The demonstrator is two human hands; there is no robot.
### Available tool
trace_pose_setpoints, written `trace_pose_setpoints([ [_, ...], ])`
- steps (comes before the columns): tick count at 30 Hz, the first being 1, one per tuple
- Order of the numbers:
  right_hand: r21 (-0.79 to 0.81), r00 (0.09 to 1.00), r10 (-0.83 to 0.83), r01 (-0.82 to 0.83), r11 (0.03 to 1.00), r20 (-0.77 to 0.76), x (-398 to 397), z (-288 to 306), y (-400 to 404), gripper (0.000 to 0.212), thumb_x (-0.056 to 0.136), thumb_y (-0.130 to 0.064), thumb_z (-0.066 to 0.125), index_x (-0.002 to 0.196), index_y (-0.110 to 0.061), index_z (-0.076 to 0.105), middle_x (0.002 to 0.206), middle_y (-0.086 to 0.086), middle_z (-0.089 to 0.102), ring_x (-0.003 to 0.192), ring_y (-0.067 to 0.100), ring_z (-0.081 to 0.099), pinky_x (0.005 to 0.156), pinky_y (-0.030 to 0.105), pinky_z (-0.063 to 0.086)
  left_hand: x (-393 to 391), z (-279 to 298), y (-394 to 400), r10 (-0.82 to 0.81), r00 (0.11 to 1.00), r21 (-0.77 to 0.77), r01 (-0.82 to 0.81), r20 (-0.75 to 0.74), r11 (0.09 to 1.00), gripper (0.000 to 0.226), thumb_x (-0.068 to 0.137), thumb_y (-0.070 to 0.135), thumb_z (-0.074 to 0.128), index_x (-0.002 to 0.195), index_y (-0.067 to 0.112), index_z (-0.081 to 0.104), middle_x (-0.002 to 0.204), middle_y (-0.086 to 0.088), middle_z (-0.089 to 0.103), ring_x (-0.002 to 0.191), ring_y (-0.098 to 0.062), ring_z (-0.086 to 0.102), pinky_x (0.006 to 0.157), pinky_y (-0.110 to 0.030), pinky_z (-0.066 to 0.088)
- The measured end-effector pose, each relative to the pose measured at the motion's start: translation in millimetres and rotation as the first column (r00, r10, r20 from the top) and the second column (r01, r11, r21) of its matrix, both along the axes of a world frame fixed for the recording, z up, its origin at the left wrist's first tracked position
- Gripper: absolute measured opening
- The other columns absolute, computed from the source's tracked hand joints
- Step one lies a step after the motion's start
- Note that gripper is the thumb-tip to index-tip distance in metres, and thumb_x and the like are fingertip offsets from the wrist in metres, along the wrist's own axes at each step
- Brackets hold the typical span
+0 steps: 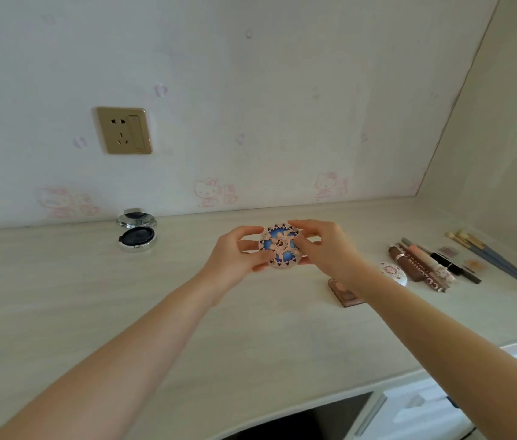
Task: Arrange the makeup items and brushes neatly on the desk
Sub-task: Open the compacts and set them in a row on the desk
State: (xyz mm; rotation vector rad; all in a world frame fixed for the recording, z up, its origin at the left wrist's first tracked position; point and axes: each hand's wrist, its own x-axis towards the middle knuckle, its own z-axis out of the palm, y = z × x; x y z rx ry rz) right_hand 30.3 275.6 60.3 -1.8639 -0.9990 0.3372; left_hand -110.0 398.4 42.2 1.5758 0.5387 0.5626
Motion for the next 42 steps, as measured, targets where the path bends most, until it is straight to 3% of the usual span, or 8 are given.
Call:
trace_pose_setpoints([
  [6, 0.006, 0.987, 0.131, -0.13, 0.991, -0.094, -45, 0, 15, 0.045, 0.09, -0.009, 0.058, 0.133, -0.019, 0.052, 0.132, -0.005, 0.054, 0.093, 0.013, 0.069, 0.074, 0.029, 0.06, -50, 2, 14, 0.027, 0.996, -0.214, -0.008, 0.086, 0.977, 0.029, 0.085, 0.008, 0.069, 0.113, 0.011, 0.063, 0.094, -0.012, 0.074, 0.076, -0.021, 0.071, 0.07, -0.03, 0.057],
  [12, -0.108, 0.958, 0.279, -0.285, 0.952, -0.066, -78, 5, 24, 0.049, 0.085, -0.012, 0.062, 0.132, -0.023, 0.055, 0.109, -0.006, 0.069, 0.084, 0.006, 0.071, 0.085, 0.039, 0.057, -86, 0, 27, 0.082, 0.993, -0.348, -0.048, 0.082, 0.936, 0.021, 0.09, 0.01, 0.063, 0.109, 0.003, 0.068, 0.101, -0.016, 0.072, 0.08, -0.022, 0.067, 0.069, -0.028, 0.057],
  [17, -0.111, 0.922, 0.374, -0.383, 0.917, -0.098, -91, -2, 32, 0.042, 0.087, -0.013, 0.064, 0.128, -0.017, 0.059, 0.11, -0.005, 0.068, 0.084, 0.011, 0.071, 0.079, 0.033, 0.059, -110, -8, 35, 0.072, 0.993, -0.369, -0.034, 0.09, 0.929, 0.021, 0.083, 0.021, 0.069, 0.094, 0.004, 0.075, 0.077, -0.008, 0.066, 0.069, -0.014, 0.064, 0.07, -0.025, 0.056],
  [24, -0.163, 0.923, 0.384, -0.379, 0.911, -0.005, -95, -11, 40, 0.031, 0.089, -0.033, 0.063, 0.119, -0.028, 0.066, 0.104, -0.016, 0.069, 0.078, 0.007, 0.068, 0.076, 0.031, 0.057, -125, -31, 31, -0.032, 0.991, -0.349, 0.075, 0.128, 0.934, 0.044, 0.068, 0.018, 0.078, 0.109, 0.006, 0.069, 0.102, -0.011, 0.064, 0.084, -0.017, 0.06, 0.087, -0.032, 0.054],
  [28, -0.218, 0.911, 0.396, -0.367, 0.904, 0.11, -94, -14, 41, 0.033, 0.08, -0.048, 0.068, 0.111, -0.037, 0.065, 0.101, -0.024, 0.066, 0.076, -0.001, 0.064, 0.065, 0.012, 0.049, -122, -38, 25, -0.033, 0.982, -0.346, 0.097, 0.186, 0.933, 0.053, 0.069, 0.008, 0.079, 0.119, 0.004, 0.061, 0.116, -0.012, 0.068, 0.107, -0.021, 0.065, 0.094, -0.033, 0.053],
  [34, -0.368, 0.812, 0.52, -0.412, 0.833, 0.267, -89, -12, 40, 0.066, 0.074, -0.056, 0.069, 0.134, -0.041, 0.045, 0.128, -0.018, 0.046, 0.11, -0.001, 0.05, 0.092, 0.022, 0.046, -127, -42, 27, -0.09, 0.988, -0.227, 0.116, 0.122, 0.967, 0.063, 0.063, 0.01, 0.085, 0.121, 0.008, 0.061, 0.114, -0.011, 0.07, 0.11, -0.024, 0.064, 0.096, -0.032, 0.051],
  [38, -0.449, 0.739, 0.641, -0.511, 0.733, 0.207, -87, -5, 40, 0.065, 0.078, -0.048, 0.071, 0.137, -0.041, 0.044, 0.144, -0.022, 0.041, 0.128, 0.0, 0.042, 0.108, 0.029, 0.037, -127, -42, 26, -0.126, 0.991, -0.11, 0.131, 0.054, 0.985, 0.055, 0.062, 0.012, 0.087, 0.114, 0.018, 0.068, 0.11, -0.008, 0.071, 0.106, -0.023, 0.066, 0.094, -0.028, 0.051],
  [42, -0.508, 0.679, 0.709, -0.55, 0.663, 0.189, -86, 0, 40, 0.058, 0.084, -0.043, 0.068, 0.137, -0.043, 0.045, 0.146, -0.017, 0.041, 0.128, 0.004, 0.047, 0.108, 0.031, 0.039, -128, -41, 25, -0.118, 0.993, -0.039, 0.118, 0.017, 0.992, 0.051, 0.062, 0.017, 0.086, 0.109, 0.026, 0.071, 0.106, -0.004, 0.073, 0.102, -0.02, 0.068, 0.091, -0.024, 0.052],
])
